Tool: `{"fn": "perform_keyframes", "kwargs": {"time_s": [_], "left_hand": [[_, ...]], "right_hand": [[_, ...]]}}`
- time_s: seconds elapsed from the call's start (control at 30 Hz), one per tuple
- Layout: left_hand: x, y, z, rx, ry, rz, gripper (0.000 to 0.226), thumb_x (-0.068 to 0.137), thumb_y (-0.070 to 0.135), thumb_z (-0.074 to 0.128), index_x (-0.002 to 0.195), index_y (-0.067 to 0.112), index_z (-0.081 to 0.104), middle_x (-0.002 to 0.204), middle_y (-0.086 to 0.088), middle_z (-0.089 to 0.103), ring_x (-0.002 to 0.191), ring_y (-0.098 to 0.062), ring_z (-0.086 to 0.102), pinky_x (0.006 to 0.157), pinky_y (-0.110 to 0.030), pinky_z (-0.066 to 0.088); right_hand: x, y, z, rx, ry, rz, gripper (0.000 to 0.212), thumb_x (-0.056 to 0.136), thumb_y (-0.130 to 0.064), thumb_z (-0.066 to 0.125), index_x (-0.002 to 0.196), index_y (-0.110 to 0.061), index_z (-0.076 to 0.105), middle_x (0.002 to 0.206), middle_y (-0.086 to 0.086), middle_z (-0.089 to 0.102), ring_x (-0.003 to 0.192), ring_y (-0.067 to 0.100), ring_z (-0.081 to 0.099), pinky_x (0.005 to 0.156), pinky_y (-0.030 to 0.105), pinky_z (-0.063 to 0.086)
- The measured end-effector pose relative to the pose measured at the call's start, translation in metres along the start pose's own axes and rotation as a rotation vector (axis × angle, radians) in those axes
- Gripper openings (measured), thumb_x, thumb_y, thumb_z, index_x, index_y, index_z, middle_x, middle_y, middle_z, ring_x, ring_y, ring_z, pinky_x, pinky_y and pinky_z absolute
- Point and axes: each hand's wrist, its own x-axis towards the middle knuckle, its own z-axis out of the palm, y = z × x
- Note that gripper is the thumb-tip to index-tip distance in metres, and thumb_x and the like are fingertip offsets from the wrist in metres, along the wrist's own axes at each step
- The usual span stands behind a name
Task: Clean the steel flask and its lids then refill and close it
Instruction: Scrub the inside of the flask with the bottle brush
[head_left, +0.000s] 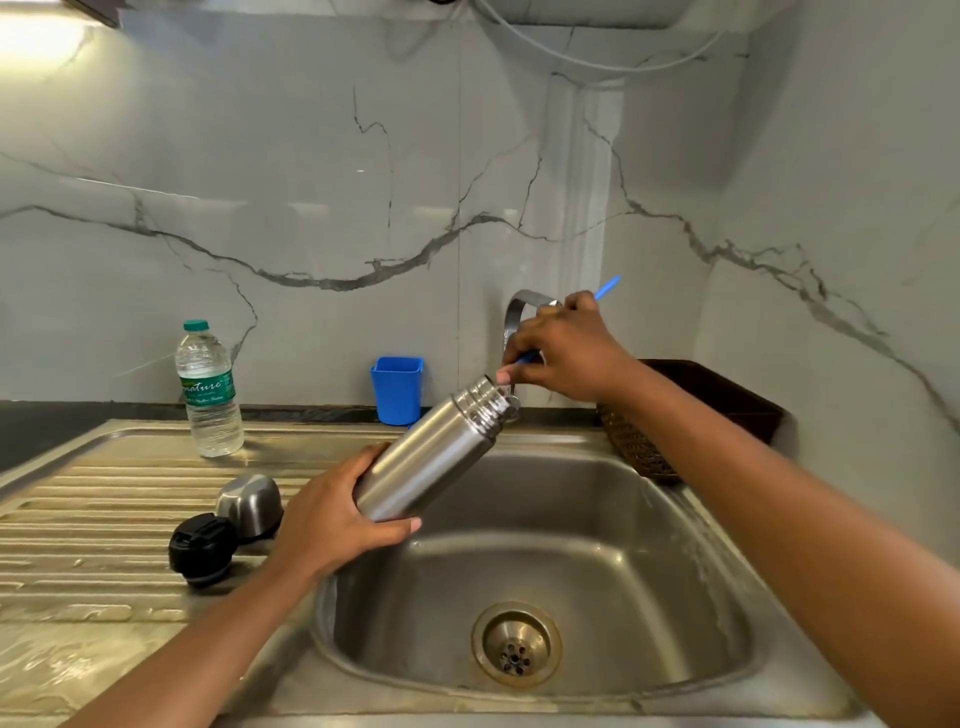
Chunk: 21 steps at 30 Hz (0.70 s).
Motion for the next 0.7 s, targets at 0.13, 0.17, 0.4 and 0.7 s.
{"fn": "perform_keyframes", "kwargs": {"time_s": [0.13, 0.17, 0.4, 0.7], "left_hand": [[0.003, -0.012, -0.007, -0.003, -0.029, -0.014, 0.09, 0.043, 0.066, 0.076, 0.123, 0.032, 0.053, 0.098, 0.018, 0.058, 0.081, -0.002, 0.056, 0.062, -0.011, 0.037], [0.004, -0.013, -0.009, -0.025, -0.058, -0.007, 0.089, 0.041, 0.07, 0.072, 0.12, 0.035, 0.051, 0.095, 0.021, 0.057, 0.08, 0.001, 0.056, 0.062, -0.01, 0.037], [0.008, -0.014, -0.016, -0.096, -0.086, 0.078, 0.084, 0.03, 0.086, 0.064, 0.104, 0.05, 0.048, 0.092, 0.03, 0.055, 0.078, 0.003, 0.058, 0.064, -0.014, 0.04], [0.007, -0.011, -0.019, 0.296, 0.124, 0.177, 0.091, 0.051, 0.074, 0.055, 0.125, 0.021, 0.056, 0.101, 0.002, 0.066, 0.08, -0.021, 0.064, 0.061, -0.029, 0.048]], "right_hand": [[-0.014, 0.001, 0.006, -0.061, 0.011, -0.077, 0.024, 0.083, -0.048, 0.062, 0.1, -0.032, 0.067, 0.089, -0.012, 0.064, 0.092, 0.013, 0.052, 0.076, 0.028, 0.014], [-0.02, 0.002, 0.01, -0.152, 0.07, -0.147, 0.021, 0.083, -0.044, 0.065, 0.099, -0.03, 0.067, 0.086, -0.01, 0.064, 0.088, 0.015, 0.055, 0.075, 0.029, 0.016], [-0.035, -0.003, -0.001, -0.434, 0.225, -0.366, 0.03, 0.094, -0.041, 0.044, 0.094, -0.022, 0.068, 0.07, -0.002, 0.059, 0.06, 0.022, 0.056, 0.059, 0.03, 0.036], [-0.014, -0.002, -0.033, 0.019, -0.46, 0.063, 0.033, 0.092, -0.048, 0.05, 0.096, -0.023, 0.07, 0.073, -0.004, 0.06, 0.069, 0.017, 0.056, 0.065, 0.03, 0.039]]}}
